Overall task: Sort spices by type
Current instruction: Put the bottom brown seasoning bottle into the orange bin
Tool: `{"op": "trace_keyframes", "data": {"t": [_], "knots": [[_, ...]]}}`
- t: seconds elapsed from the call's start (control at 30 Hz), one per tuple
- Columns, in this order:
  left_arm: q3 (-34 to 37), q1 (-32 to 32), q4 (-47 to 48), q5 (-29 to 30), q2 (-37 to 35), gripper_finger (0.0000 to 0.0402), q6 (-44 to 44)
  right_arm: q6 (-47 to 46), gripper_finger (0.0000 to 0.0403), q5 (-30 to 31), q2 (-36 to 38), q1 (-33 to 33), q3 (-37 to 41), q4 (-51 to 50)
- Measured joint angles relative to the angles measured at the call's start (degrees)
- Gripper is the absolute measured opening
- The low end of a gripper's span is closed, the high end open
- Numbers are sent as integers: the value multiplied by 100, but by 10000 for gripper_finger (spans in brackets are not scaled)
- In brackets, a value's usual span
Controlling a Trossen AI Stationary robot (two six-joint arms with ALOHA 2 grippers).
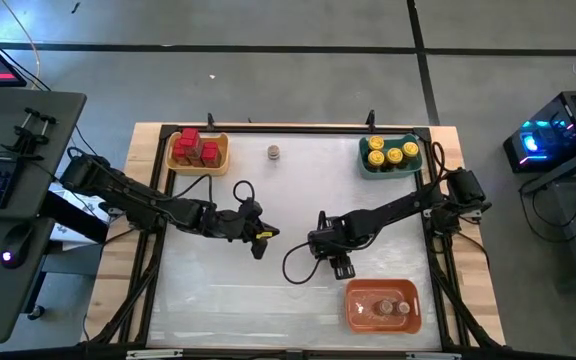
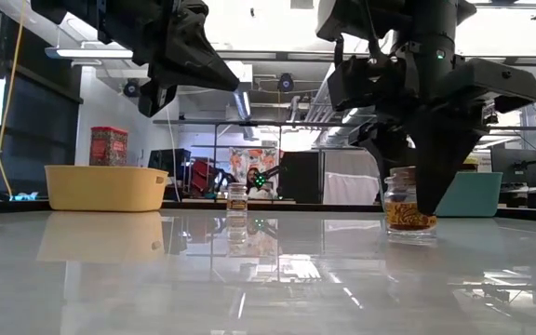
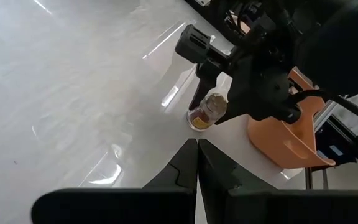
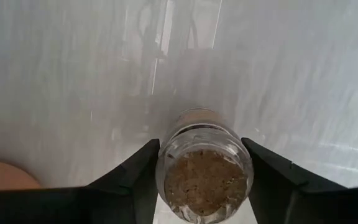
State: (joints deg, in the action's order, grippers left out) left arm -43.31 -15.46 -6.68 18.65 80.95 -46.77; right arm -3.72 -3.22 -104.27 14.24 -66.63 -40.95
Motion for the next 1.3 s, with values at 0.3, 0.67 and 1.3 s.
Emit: {"op": "trace_keyframes", "data": {"t": [0.3, 0.67, 1.3], "knots": [[-2, 58, 195, 85, 0, 0, 78, -712, 186, 172, 623, 1, -352, -988], [-2, 429, 219, 111, 2, 0, 365, -4022, 185, 120, 2295, 1617, -56, -1605], [-2, 876, 217, -174, 2, 0, 497, -4494, 186, -395, 980, 2730, 39, -700]]}}
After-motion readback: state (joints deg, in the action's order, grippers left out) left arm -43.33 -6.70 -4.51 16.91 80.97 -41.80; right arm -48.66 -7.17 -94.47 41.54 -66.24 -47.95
